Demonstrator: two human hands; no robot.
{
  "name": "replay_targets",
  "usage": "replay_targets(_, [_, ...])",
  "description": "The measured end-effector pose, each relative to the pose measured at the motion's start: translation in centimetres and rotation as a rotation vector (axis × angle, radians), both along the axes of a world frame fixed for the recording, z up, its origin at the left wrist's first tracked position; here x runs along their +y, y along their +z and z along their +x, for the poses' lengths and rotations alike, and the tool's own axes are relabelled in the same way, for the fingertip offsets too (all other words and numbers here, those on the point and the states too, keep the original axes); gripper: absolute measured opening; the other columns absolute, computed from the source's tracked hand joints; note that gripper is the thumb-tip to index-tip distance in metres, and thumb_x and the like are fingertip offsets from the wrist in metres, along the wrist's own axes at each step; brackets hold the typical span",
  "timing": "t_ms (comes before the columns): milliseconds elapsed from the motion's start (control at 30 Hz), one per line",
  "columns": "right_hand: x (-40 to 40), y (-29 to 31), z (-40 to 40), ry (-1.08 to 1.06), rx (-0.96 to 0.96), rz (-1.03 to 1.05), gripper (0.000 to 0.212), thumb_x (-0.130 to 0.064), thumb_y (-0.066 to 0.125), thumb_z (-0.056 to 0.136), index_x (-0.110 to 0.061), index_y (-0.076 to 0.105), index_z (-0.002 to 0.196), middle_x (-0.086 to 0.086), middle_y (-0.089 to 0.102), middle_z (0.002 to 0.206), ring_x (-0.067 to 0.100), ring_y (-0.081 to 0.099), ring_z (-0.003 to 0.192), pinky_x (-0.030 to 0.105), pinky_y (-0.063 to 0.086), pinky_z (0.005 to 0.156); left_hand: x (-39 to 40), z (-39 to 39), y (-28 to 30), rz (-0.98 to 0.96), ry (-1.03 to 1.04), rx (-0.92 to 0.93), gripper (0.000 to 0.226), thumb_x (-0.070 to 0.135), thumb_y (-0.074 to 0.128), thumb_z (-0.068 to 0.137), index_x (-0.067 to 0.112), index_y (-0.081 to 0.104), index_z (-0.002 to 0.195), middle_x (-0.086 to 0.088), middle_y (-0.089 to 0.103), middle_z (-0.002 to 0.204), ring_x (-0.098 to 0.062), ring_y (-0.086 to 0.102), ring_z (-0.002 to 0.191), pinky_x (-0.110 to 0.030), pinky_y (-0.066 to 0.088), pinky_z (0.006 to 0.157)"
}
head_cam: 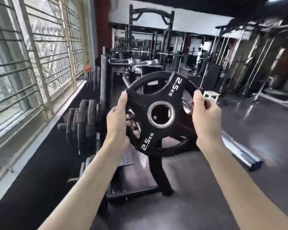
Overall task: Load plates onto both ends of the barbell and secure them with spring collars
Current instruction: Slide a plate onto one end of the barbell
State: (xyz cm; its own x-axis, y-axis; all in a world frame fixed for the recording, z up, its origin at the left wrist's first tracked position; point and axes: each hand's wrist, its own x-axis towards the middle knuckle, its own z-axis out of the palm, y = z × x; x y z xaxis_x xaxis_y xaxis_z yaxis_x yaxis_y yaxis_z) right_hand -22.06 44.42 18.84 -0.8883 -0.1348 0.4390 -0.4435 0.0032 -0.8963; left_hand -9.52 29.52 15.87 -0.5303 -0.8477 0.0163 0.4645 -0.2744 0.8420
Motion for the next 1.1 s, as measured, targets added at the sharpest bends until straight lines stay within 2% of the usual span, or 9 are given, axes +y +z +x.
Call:
replay_targets(67, [4.2,0.3,-1.1,-0.053,-0.021,-0.03,0.047,-0.046,0.052,0.096,-0.013,0.047,0.063,-0.017,0.046,0.046,0.0,0.041,0.042,0.016,0.034,0.047,3.8,-1.6,0.6,-0.008,-0.059,-0.041,0.049,0.066,0.072,0.068,0.022,0.052,0.075,0.007,0.041,0.053,-0.008,0.033,0.04,-0.021,0.03,0.039])
replay_targets(133, [7.9,0.1,-2.0,-0.079,-0.062,-0.053,0.052,-0.049,0.052,0.095,-0.002,0.055,0.073,-0.006,0.051,0.06,0.005,0.044,0.054,0.027,0.039,0.056,7.1,-3.2,0.9,-0.014,-0.111,-0.069,0.049,0.067,0.071,0.067,0.023,0.05,0.072,0.007,0.04,0.053,-0.009,0.033,0.041,-0.024,0.03,0.041])
replay_targets(267, [14.4,-1.6,-3.5,-0.179,-0.168,-0.078,0.045,-0.058,0.051,0.089,-0.021,0.05,0.064,-0.014,0.05,0.053,0.013,0.049,0.057,0.036,0.043,0.064,12.6,-6.2,0.1,-0.042,-0.227,-0.093,0.048,0.068,0.071,0.064,0.025,0.052,0.073,0.009,0.043,0.051,-0.007,0.034,0.04,-0.025,0.03,0.042])
replay_targets(333, [17.1,-2.6,-4.3,-0.24,-0.228,-0.065,0.047,-0.062,0.05,0.087,-0.023,0.046,0.06,-0.015,0.049,0.047,0.014,0.05,0.056,0.037,0.045,0.063,14.9,-7.6,-0.5,-0.057,-0.273,-0.119,0.048,0.067,0.071,0.066,0.023,0.057,0.08,0.009,0.043,0.052,-0.007,0.033,0.039,-0.024,0.03,0.04])
replay_targets(467, [20.7,-4.7,-6.1,-0.335,-0.34,-0.023,0.052,-0.066,0.047,0.09,-0.023,0.044,0.061,-0.008,0.049,0.057,0.019,0.052,0.061,0.032,0.042,0.058,18.3,-10.3,-1.5,-0.094,-0.303,-0.195,0.046,0.062,0.072,0.071,0.021,0.056,0.084,0.007,0.044,0.059,-0.006,0.034,0.041,-0.021,0.03,0.039])
replay_targets(600, [22.3,-7.3,-8.0,-0.31,-0.524,-0.001,0.058,-0.071,0.046,0.089,-0.016,0.062,0.091,0.005,0.07,0.096,0.028,0.066,0.093,0.043,0.055,0.089,20.1,-12.4,-2.0,-0.224,-0.322,-0.283,0.049,0.063,0.071,0.074,0.02,0.047,0.074,0.008,0.041,0.054,-0.006,0.032,0.041,-0.022,0.03,0.04])
replay_targets(800, [22.2,-9.6,-9.0,-0.182,-0.777,-0.04,0.096,-0.088,0.037,0.078,-0.013,0.051,0.136,0.011,0.064,0.128,0.036,0.061,0.115,0.051,0.051,0.101,20.6,-13.7,-3.2,-0.415,-0.299,-0.331,0.047,0.059,0.07,0.081,0.018,0.047,0.076,0.015,0.046,0.042,0.0,0.042,0.035,-0.015,0.036,0.037])
replay_targets(967, [22.4,-10.4,-10.6,-0.118,-0.897,-0.066,0.108,-0.094,0.031,0.074,-0.011,0.05,0.14,0.012,0.068,0.118,0.031,0.065,0.099,0.038,0.054,0.076,21.9,-14.8,-3.7,-0.649,-0.243,-0.375,0.049,0.066,0.066,0.08,0.019,0.053,0.081,0.006,0.061,0.069,-0.006,0.054,0.054,-0.027,0.044,0.055])
replay_targets(1100, [22.0,-11.5,-11.9,-0.075,-0.944,-0.017,0.107,-0.098,0.022,0.069,-0.015,0.053,0.129,0.018,0.069,0.118,0.035,0.065,0.11,0.048,0.053,0.1,21.9,-15.7,-3.6,-0.796,-0.107,-0.42,0.053,0.073,0.062,0.077,0.021,0.057,0.08,0.008,0.064,0.069,-0.003,0.059,0.058,-0.023,0.042,0.057])
